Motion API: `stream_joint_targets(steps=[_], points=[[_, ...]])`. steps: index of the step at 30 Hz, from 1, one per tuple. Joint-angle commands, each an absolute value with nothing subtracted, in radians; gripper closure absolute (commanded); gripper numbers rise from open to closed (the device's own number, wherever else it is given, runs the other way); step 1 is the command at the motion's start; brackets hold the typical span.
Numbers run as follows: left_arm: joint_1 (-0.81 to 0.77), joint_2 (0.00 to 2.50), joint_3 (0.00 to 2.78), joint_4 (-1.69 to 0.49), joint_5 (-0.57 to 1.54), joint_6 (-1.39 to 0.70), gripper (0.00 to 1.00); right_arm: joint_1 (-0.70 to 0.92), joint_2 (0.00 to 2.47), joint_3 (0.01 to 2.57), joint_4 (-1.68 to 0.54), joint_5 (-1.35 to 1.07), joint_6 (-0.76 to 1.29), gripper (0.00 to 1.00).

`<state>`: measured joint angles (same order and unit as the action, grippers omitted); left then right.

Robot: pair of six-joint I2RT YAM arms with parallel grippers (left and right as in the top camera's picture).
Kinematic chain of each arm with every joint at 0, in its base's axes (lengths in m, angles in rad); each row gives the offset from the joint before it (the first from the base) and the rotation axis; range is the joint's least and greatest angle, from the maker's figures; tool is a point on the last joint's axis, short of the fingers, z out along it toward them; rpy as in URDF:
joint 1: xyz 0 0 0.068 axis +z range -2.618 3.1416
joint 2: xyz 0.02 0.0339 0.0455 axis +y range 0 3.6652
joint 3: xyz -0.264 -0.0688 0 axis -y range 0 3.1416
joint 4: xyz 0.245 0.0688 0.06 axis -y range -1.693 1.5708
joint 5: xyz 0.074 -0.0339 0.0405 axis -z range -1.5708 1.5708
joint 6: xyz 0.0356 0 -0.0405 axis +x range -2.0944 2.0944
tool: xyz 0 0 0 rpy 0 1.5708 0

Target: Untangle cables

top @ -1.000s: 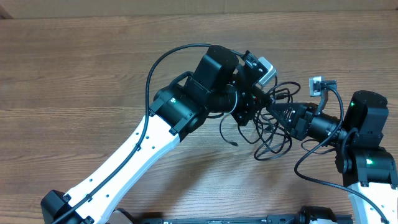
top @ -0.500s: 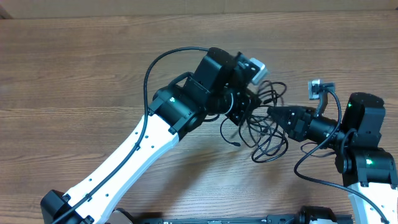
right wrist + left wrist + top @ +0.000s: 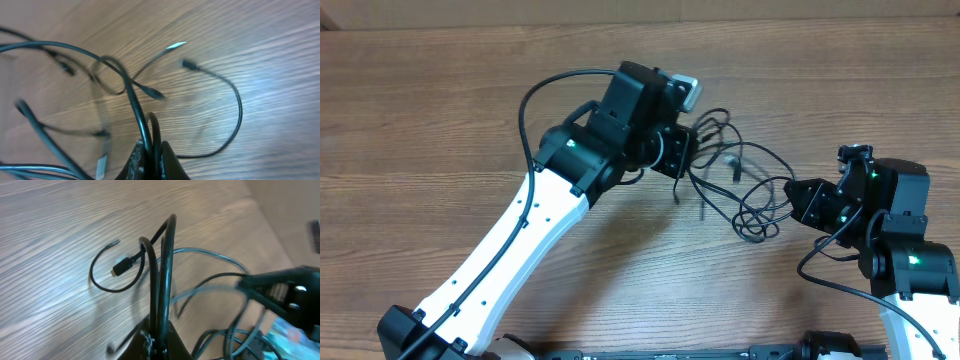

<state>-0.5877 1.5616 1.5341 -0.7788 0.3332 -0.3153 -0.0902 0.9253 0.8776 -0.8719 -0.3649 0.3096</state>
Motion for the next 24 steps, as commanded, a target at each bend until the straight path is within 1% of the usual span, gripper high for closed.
stream_joint_targets(steps=[1,8,14,15,16,17,19,20,21,23,24], points=[[-0.551,1.536,1.557,-0.8,0.179,-0.391,0.96,-0.093,0.923,0.904,-0.882,-0.224,0.32,0.96],[-0.517,1.536,1.557,-0.843,0.068,-0.507,0.96,-0.093,0.923,0.904,-0.905,-0.142,0.371,0.96],[-0.495,1.536,1.557,-0.859,0.063,-0.558,0.96,-0.093,0.923,0.904,-0.907,-0.135,0.402,0.96],[-0.492,1.536,1.557,-0.86,0.063,-0.566,0.96,-0.093,0.923,0.904,-0.908,-0.135,0.401,0.93],[-0.491,1.536,1.557,-0.863,0.063,-0.569,0.96,-0.093,0.923,0.904,-0.908,-0.134,0.401,0.88],[-0.49,1.536,1.557,-0.864,0.063,-0.571,0.96,-0.093,0.923,0.904,-0.908,-0.135,0.402,0.77],[-0.489,1.536,1.557,-0.865,0.063,-0.578,0.96,-0.093,0.923,0.904,-0.908,-0.135,0.402,0.66],[-0.489,1.536,1.557,-0.865,0.063,-0.583,0.96,-0.093,0.923,0.904,-0.908,-0.135,0.402,0.53],[-0.489,1.536,1.557,-0.864,0.064,-0.586,0.96,-0.093,0.923,0.904,-0.908,-0.135,0.404,0.34],[-0.489,1.536,1.557,-0.863,0.072,-0.587,0.96,-0.093,0.923,0.904,-0.907,-0.135,0.421,0.05],[-0.489,1.536,1.557,-0.863,0.072,-0.587,0.96,-0.093,0.923,0.904,-0.907,-0.136,0.423,0.0]])
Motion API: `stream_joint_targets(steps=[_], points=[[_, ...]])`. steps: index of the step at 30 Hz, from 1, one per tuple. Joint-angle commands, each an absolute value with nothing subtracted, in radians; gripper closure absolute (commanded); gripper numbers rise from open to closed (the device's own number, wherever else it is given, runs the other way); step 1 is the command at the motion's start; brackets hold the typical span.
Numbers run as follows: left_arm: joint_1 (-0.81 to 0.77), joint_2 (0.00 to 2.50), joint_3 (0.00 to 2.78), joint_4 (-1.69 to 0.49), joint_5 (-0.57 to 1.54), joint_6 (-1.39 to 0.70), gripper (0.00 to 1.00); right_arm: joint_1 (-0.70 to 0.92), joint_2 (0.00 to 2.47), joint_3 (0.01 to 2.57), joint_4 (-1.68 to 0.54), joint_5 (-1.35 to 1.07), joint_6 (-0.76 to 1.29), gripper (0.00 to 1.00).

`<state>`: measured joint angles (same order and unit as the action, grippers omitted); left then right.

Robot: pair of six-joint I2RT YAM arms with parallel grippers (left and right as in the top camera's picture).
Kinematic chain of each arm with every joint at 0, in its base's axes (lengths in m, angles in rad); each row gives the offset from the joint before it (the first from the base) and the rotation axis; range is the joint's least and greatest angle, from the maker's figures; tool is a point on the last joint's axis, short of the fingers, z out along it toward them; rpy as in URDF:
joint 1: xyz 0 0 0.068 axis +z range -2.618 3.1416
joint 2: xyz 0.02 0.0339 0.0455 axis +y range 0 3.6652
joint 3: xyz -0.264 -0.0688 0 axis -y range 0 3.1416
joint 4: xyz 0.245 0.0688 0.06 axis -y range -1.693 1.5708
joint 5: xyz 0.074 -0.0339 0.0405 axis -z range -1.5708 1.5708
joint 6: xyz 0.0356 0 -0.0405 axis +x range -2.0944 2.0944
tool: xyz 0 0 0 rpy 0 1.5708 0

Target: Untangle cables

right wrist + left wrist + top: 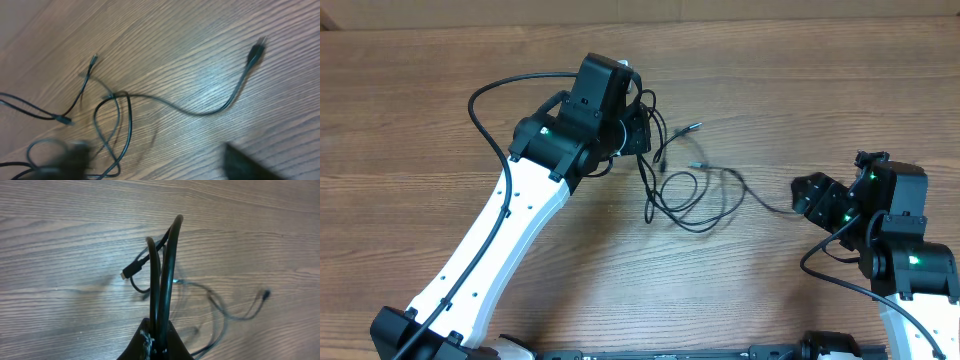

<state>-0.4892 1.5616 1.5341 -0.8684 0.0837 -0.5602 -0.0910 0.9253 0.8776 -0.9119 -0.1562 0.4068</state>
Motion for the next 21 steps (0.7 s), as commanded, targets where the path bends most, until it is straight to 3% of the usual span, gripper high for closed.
stream_joint_targets(steps=[1,8,21], points=[[-0.49,1.536,1.557,-0.864,0.072,-0.587,0.96,-0.093,0.923,0.904,-0.907,-0.136,0.423,0.0],[-0.491,1.535,1.557,-0.846,0.136,-0.579,0.96,-0.093,0.922,0.904,-0.894,-0.196,0.418,0.0],[-0.514,1.512,1.589,-0.577,0.525,-0.369,0.96,-0.092,0.923,0.904,-0.727,-0.762,0.274,0.0]])
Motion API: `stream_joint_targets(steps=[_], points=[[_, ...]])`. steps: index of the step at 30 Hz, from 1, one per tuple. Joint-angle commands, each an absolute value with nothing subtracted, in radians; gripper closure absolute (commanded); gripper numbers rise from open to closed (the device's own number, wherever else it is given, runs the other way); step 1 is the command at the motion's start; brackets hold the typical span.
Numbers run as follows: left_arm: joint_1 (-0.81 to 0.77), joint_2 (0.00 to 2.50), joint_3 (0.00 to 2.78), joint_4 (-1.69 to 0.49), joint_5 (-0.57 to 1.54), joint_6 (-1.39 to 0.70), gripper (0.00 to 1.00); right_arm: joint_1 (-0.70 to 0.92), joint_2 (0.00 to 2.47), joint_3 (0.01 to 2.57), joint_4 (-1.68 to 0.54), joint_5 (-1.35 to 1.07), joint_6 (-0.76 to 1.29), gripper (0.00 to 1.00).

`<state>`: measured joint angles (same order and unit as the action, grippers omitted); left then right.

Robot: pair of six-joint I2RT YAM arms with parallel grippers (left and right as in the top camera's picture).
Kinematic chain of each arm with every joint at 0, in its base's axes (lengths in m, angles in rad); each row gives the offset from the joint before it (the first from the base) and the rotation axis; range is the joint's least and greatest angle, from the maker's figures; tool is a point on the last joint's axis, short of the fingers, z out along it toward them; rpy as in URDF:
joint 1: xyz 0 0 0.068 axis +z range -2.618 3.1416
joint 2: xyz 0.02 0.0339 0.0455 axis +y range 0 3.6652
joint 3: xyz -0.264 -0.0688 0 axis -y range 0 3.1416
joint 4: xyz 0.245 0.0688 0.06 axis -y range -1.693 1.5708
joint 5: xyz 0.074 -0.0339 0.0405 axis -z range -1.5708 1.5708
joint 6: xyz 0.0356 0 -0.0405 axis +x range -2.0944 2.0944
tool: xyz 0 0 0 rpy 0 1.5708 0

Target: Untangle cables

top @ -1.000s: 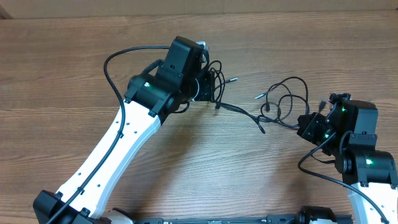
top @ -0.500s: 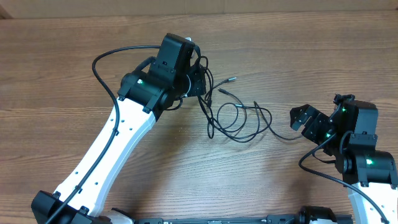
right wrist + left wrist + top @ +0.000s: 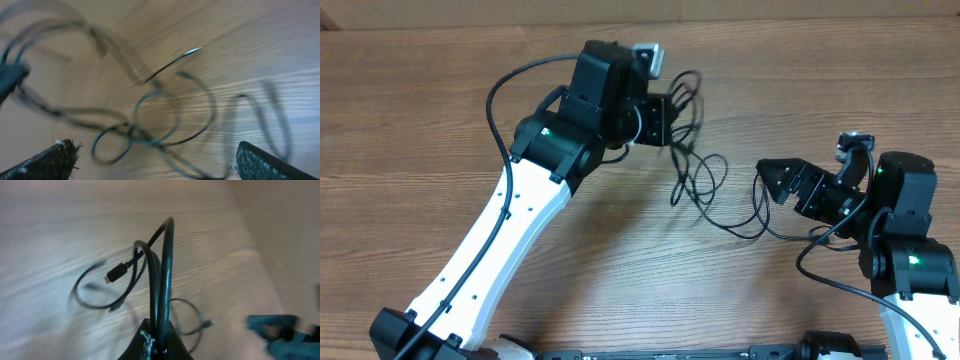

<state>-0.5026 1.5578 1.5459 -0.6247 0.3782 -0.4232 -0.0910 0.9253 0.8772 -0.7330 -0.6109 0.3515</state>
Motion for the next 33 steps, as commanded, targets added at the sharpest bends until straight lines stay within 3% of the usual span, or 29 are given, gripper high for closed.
stream_joint_targets(steps=[1,9,17,29,33], points=[[-0.516,1.512,1.589,-0.542,0.556,-0.369,0.96,-0.092,0.923,0.904,-0.73,-0.783,0.237,0.0],[-0.537,1.512,1.589,-0.387,0.741,-0.37,0.96,-0.092,0.923,0.904,-0.718,-0.944,0.121,0.0],[-0.584,1.512,1.589,-0.33,0.759,-0.382,0.96,-0.092,0.923,0.904,-0.633,-1.067,0.121,0.0],[-0.675,1.512,1.589,-0.199,0.759,-0.445,0.96,-0.091,0.936,0.904,-0.569,-1.052,0.121,0.0],[-0.681,1.512,1.589,-0.167,0.759,-0.48,0.96,-0.091,0.976,0.904,-0.583,-1.041,0.121,0.12]])
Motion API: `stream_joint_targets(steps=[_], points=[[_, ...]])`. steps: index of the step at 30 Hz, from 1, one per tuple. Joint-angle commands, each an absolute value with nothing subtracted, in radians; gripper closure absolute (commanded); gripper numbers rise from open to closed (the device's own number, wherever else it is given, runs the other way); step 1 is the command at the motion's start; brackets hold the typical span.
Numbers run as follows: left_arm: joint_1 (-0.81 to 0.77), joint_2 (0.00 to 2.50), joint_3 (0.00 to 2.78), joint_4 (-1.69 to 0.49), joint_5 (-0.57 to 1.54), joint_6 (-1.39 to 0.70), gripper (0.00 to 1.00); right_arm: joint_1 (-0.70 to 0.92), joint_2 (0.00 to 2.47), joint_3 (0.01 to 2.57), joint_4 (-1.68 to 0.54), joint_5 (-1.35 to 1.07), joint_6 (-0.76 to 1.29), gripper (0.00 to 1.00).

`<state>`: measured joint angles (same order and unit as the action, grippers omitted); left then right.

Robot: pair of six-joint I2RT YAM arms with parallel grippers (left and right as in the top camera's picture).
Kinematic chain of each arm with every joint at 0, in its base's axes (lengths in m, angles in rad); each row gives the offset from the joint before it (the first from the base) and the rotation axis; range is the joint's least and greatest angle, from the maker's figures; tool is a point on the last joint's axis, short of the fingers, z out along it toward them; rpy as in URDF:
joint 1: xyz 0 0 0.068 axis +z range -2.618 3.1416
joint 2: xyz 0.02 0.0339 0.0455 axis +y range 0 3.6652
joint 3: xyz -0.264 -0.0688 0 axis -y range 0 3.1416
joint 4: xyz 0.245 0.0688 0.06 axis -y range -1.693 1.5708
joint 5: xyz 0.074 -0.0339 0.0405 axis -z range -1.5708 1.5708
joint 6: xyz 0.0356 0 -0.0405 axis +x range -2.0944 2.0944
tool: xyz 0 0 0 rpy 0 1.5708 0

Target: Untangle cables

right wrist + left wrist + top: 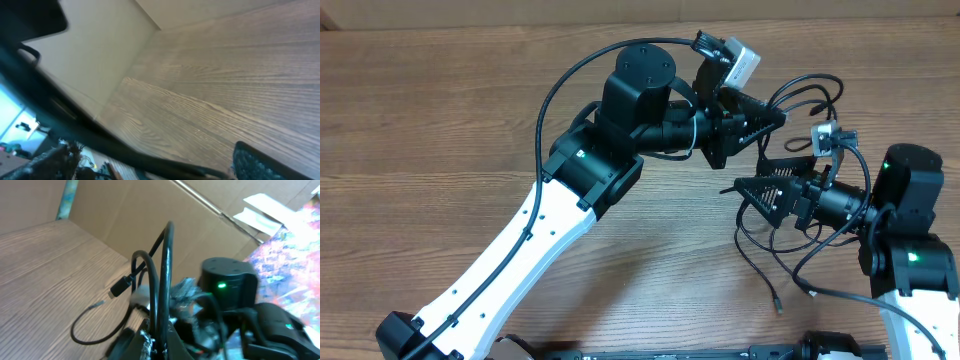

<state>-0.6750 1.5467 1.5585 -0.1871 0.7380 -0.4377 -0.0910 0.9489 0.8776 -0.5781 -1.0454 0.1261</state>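
The tangle of thin black cables (pixel 804 100) hangs from my left gripper (pixel 772 117), which is raised at the right of the table and shut on two looped strands (pixel 164 275). One micro plug (pixel 120 286) dangles beside them. Loose strands trail down to a cable end (pixel 779 304) on the table. My right gripper (pixel 748 178) points left just below the left one, jaws spread wide. In the right wrist view a black cable (pixel 125 152) crosses between its fingers (pixel 252 160), and the gripper (pixel 150 165) is not closed on it.
A brown cardboard wall (pixel 135 215) stands along the table's far edge. The wooden table (pixel 440 120) stretches to the left of the arms. The left arm's own black hose (pixel 560 110) arches over its white link (pixel 520 260).
My left gripper, still shut on the cables, has moved right and up, and is now just above the right gripper. The bundle now hangs around the right arm. The right gripper stays open.
Both grippers were shut on the tangle, stretched between them mid-table. Then the right had let go and the left held the bundle further left. Then the right stood open wide facing the bundle. Now the left holds the bundle raised over the open right gripper.
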Motion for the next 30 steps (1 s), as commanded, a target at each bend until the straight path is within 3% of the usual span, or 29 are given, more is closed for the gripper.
stream_joint_targets(steps=[1,6,16,30], points=[[-0.681,1.512,1.589,-0.155,0.759,-0.485,0.96,-0.091,0.988,0.903,-0.592,-1.04,0.121,0.16],[-0.676,1.512,1.589,-0.084,0.754,-0.502,0.96,-0.091,1.05,0.903,-0.7,-1.041,0.052,0.41],[-0.563,1.512,1.589,0.066,0.727,-0.603,0.96,-0.091,1.063,0.903,-0.793,-0.953,-0.054,0.45],[-0.307,1.512,1.589,-0.054,0.731,-0.686,0.96,-0.091,1.063,0.903,-0.87,-0.92,-0.167,0.43]])
